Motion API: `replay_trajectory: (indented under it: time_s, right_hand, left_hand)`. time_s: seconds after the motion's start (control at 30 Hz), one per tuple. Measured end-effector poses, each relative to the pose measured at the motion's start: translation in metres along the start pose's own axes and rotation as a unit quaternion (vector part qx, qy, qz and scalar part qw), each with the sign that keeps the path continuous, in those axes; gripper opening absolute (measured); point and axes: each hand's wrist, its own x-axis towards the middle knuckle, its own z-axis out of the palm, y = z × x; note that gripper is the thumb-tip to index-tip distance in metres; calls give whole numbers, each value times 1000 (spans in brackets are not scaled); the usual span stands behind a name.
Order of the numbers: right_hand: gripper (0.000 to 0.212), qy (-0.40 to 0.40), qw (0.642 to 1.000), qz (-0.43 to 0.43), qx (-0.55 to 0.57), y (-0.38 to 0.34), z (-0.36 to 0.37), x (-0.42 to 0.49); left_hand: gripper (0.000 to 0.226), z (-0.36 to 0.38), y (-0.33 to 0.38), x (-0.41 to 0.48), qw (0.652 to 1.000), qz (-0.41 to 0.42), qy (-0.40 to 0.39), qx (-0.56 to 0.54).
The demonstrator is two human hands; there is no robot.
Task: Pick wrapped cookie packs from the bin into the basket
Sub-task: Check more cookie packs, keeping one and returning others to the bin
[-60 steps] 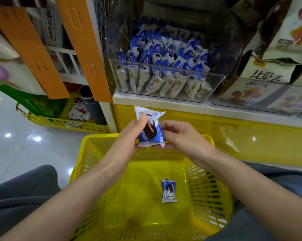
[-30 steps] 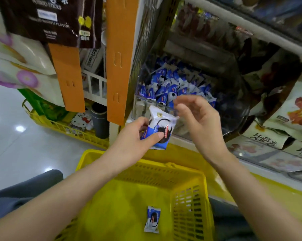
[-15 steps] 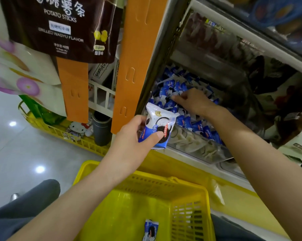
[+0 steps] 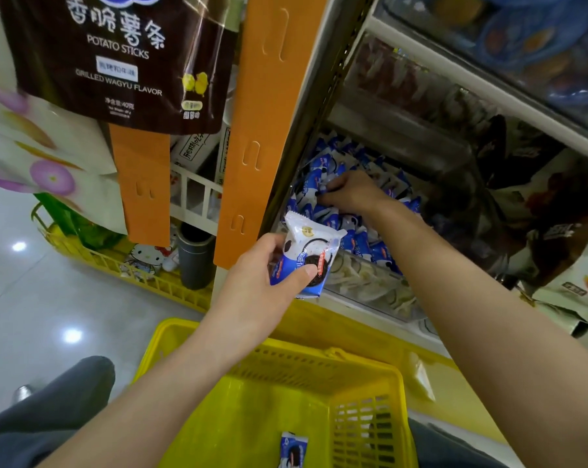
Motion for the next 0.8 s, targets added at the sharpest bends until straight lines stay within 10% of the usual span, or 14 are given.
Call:
replay_trajectory:
  time_s: [0.37,0.63,0.8]
  right_hand:
    - [30,-3,991,72,109,2,-6,-3]
    - [43,179,950,-47,251,15,-26,-69]
    - [33,111,944,-138,280,18,-14,-135]
  left_hand:
    - [21,-3,1,-2,999,13,-5,-45]
    - [44,-3,4,-7,982,-10,-33,-183]
    - [53,1,4,-8,973,6,-39,-229]
